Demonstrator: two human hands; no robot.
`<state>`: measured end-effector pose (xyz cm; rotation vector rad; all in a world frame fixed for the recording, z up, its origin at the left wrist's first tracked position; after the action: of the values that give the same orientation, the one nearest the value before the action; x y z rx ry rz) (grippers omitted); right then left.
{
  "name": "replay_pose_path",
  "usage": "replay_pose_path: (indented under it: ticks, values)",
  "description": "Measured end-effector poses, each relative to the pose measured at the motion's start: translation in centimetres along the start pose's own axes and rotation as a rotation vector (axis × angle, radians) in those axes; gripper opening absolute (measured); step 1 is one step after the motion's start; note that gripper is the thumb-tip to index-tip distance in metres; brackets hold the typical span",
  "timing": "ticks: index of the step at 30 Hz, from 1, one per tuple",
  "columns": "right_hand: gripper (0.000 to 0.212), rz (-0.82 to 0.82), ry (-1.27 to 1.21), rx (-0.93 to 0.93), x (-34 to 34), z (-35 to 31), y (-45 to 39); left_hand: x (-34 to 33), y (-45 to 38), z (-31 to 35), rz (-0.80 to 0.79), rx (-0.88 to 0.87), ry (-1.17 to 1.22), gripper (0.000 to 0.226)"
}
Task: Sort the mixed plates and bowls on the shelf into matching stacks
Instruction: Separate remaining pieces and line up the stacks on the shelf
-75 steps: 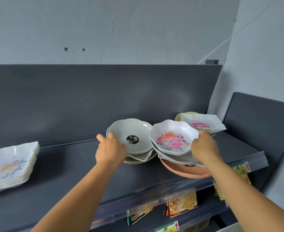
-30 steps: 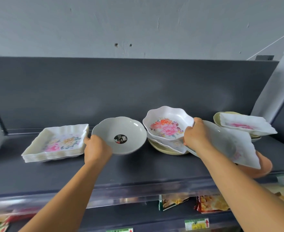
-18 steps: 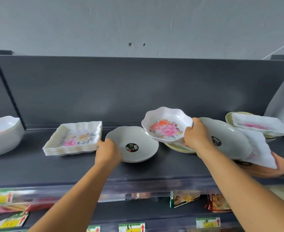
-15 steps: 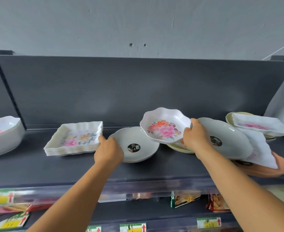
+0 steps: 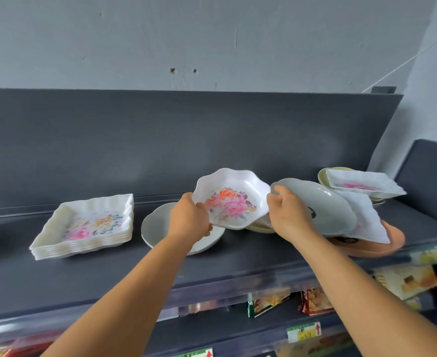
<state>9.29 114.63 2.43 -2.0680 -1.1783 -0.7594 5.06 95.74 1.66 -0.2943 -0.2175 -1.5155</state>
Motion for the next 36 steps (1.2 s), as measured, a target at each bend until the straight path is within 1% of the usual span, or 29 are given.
replay_pose_path:
  ticks: [3, 5, 8, 11, 15, 17, 22, 24, 27, 30, 33, 36]
  values:
    - [0.044, 0.114, 0.177, -0.067, 2.4, 2.2, -0.5, -0.5, -0.1, 0.4, 0.011, 0.003, 0.005, 0.031]
    - [0.047, 0.159, 0.326, -0.182, 4.1, 4.1, -0.9, -0.9, -0.2, 0.9, 0.004, -0.004, -0.012, 0.032]
    - [0.05, 0.079, 0.448, -0.366, 5.9, 6.7, -1.1, -1.5, -0.5, 1.6, -0.009, -0.022, -0.045, 0.033]
    - [0.048, 0.008, 0.392, -0.469, 6.8, 8.3, -1.0, -2.7, -0.8, 2.2, -0.03, -0.05, -0.045, 0.033]
    - [0.023, -0.002, 0.229, -0.514, 7.1, 9.6, -1.4, -4.0, -1.4, 2.5, -0.039, -0.074, -0.019, 0.033]
    - [0.018, 0.031, 0.073, -0.532, 7.1, 10.3, -1.6, -4.4, -1.5, 2.6, -0.044, -0.09, -0.021, 0.033]
    - [0.015, 0.154, -0.119, -0.455, 7.4, 10.7, -2.3, -4.3, -1.3, 3.1, -0.026, -0.138, 0.033, 0.035]
    - [0.02, 0.15, -0.191, -0.4, 7.6, 9.4, -2.4, -3.9, -1.2, 3.2, -0.001, -0.154, 0.033, 0.034]
    - [0.022, 0.132, -0.223, -0.3, 7.0, 7.1, -2.5, -2.5, -1.3, 3.5, 0.051, -0.163, 0.016, 0.036]
    - [0.023, 0.074, -0.233, -0.228, 5.4, 4.7, -2.4, -0.4, -1.5, 3.6, 0.103, -0.149, 0.025, 0.041]
    - [0.03, -0.022, -0.261, -0.168, 3.0, 2.1, -2.3, 2.0, -1.7, 3.3, 0.154, -0.144, -0.003, 0.042]
    - [0.03, -0.104, -0.243, -0.12, 0.5, -0.3, -2.0, 4.1, -1.8, 2.5, 0.19, -0.128, -0.024, 0.042]
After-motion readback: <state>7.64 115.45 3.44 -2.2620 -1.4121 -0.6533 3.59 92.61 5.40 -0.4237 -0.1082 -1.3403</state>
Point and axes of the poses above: each hand's wrist, its own y-axis away from the middle knuckle, its own x-axis out of the back of the hand, z = x × y, the point moved 2 cm from there along -y, towards the middle knuckle, and after that the axes turned 6 degrees about y, right-handed, at the moved point
